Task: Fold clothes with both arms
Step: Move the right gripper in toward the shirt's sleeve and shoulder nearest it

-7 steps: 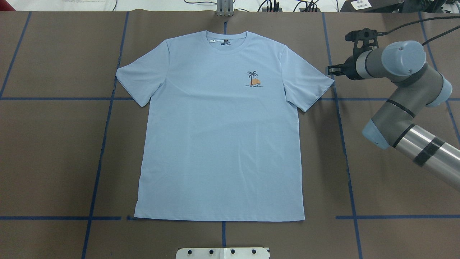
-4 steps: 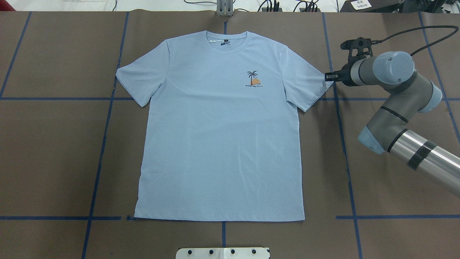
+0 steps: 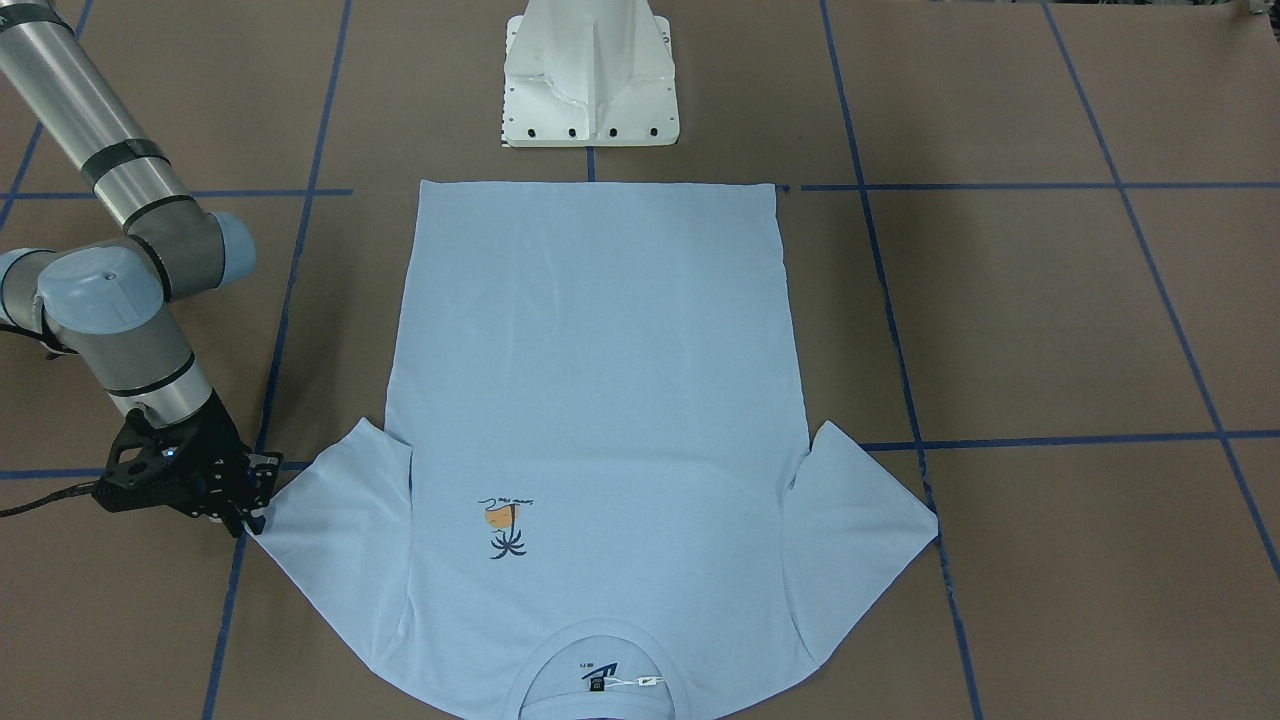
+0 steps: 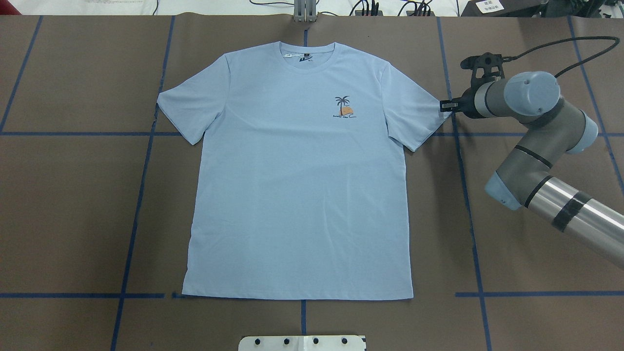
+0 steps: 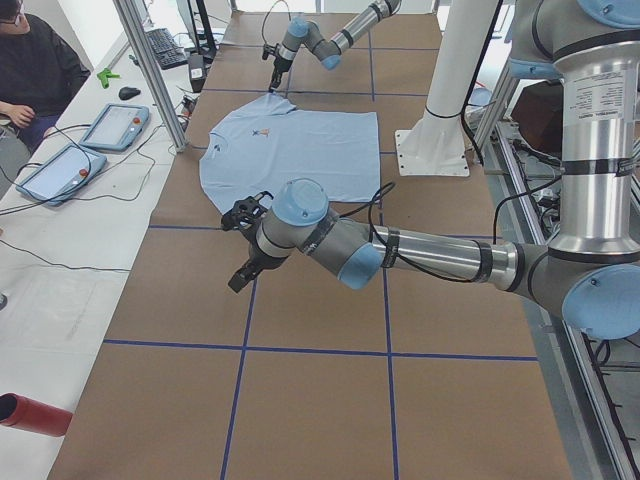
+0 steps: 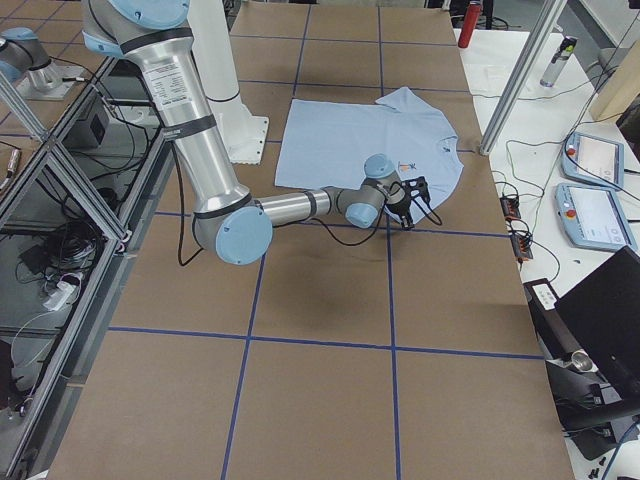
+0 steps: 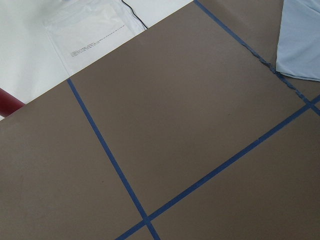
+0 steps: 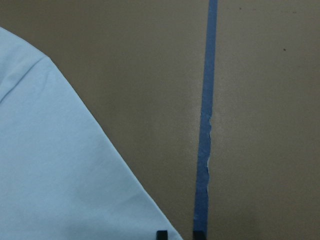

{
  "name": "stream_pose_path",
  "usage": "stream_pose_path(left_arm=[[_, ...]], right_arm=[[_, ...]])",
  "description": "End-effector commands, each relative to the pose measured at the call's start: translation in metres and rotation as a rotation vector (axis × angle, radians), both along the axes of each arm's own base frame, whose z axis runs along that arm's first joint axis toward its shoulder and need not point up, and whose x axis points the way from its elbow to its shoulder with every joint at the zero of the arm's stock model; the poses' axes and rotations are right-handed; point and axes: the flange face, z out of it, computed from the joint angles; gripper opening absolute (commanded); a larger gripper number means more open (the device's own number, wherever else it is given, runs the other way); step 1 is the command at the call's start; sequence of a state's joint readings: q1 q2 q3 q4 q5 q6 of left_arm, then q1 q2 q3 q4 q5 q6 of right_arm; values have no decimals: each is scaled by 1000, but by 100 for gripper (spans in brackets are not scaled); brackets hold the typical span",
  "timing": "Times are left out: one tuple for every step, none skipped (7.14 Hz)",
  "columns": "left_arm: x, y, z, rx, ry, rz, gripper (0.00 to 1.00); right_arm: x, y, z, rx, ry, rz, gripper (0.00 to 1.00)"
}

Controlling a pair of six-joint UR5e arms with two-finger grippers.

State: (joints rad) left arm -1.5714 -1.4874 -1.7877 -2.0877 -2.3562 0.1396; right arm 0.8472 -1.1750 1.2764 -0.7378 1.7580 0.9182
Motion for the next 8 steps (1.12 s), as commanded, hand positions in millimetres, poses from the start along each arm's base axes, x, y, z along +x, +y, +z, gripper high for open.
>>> stream_pose_path(left_arm=[[0, 0, -1, 2, 0, 1, 100], [0, 0, 0, 0, 0, -1, 100], [0, 0, -1, 2, 0, -1, 100], [0, -1, -1, 2, 0, -1, 100], [0, -2, 1, -1, 0, 1, 100], [0, -3, 1, -1, 0, -1, 100], [0, -3, 1, -1, 0, 1, 100], [0, -3, 0, 0, 0, 1, 100]], right_arm=[[-3, 2, 1, 7, 5, -11, 0], [-3, 2, -5, 9, 3, -11, 0], [-9, -5, -23, 13, -11, -6, 0], [-19, -18, -56, -9, 14, 7, 0], [-40, -25, -93, -35, 55, 49, 0], [-70, -23, -136, -68, 62, 96, 0], [-106, -16, -174, -77, 96, 143, 0], [-130, -8, -203, -101, 108, 178, 0]])
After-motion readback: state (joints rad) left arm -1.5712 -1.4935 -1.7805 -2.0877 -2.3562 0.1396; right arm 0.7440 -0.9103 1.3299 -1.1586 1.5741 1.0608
